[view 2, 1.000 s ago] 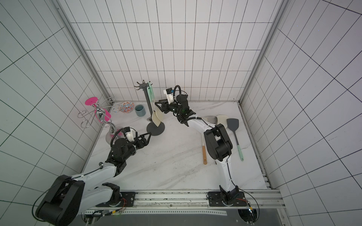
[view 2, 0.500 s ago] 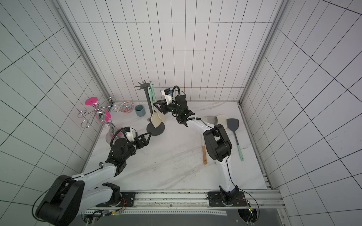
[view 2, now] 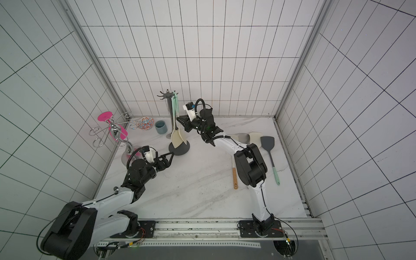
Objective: Take the spatula off the kitchen utensil rack
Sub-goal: Take off the spatula from the rack.
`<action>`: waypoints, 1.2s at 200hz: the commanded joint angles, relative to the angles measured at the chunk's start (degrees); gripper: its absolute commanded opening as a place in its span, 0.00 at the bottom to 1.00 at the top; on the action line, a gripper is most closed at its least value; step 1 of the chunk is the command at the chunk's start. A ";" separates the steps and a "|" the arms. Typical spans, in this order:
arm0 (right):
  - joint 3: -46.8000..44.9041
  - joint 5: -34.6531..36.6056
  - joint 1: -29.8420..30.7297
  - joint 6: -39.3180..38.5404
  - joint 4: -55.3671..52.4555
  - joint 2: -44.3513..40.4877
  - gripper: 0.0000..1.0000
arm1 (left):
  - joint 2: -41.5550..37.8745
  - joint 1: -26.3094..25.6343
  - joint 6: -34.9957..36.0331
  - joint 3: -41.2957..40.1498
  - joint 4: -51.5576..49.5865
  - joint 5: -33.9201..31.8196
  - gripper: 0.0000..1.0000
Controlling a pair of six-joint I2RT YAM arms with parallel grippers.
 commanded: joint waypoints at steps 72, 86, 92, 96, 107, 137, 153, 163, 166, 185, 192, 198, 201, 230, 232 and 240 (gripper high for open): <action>-2.89 25.14 2.91 -8.37 -6.87 -12.05 0.00 | -2.45 0.30 0.42 0.43 1.08 -0.40 0.98; -4.14 27.70 2.97 -8.36 -6.80 -13.02 0.00 | -2.63 0.30 0.56 0.43 0.97 -0.44 0.98; -4.69 28.66 2.95 -8.36 -6.93 -13.46 0.00 | -2.63 0.29 0.54 0.45 0.95 -0.44 0.98; -5.09 29.32 2.97 -8.36 -7.10 -13.81 0.00 | -2.63 0.30 0.51 0.46 0.94 -0.42 0.98; -6.42 31.00 2.92 -8.40 -7.82 -15.06 0.00 | -2.59 0.30 0.68 0.43 0.98 -0.25 0.98; -13.26 34.27 2.45 -9.56 -9.73 -20.58 0.00 | -1.02 0.21 1.18 0.33 1.56 -0.42 0.98; -18.90 34.73 1.96 -10.43 -9.18 -23.97 0.00 | -0.07 0.22 1.86 0.33 2.07 -0.42 0.98; -22.58 34.34 1.55 -11.06 -8.59 -25.79 0.00 | 0.47 0.21 2.05 0.56 2.27 -0.52 0.98; -23.54 34.10 1.45 -11.28 -8.49 -26.17 0.00 | 0.67 0.21 2.17 0.80 2.37 -0.25 0.98; -28.58 32.74 1.20 -13.35 -8.85 -28.54 0.00 | 0.98 0.12 2.83 1.50 1.95 1.17 0.98; -30.24 32.41 1.16 -14.29 -9.13 -29.51 0.00 | 1.13 0.11 2.62 1.25 2.44 1.28 0.97; -31.75 32.18 1.12 -15.37 -9.26 -30.38 0.00 | 1.23 0.10 2.49 1.13 2.80 1.43 0.97; -32.38 32.17 1.14 -15.96 -9.34 -30.75 0.00 | 1.30 0.10 2.45 1.12 2.88 1.48 0.98; -37.82 33.34 0.29 -20.65 -11.44 -34.39 0.00 | 3.50 0.05 1.38 1.67 4.15 2.98 0.97; -38.06 33.36 0.19 -20.83 -11.53 -34.64 0.00 | 3.72 0.04 1.28 1.70 4.28 3.13 0.97; -39.09 33.48 -0.24 -21.37 -11.81 -35.32 0.00 | 4.54 0.05 0.81 1.84 5.12 3.95 0.97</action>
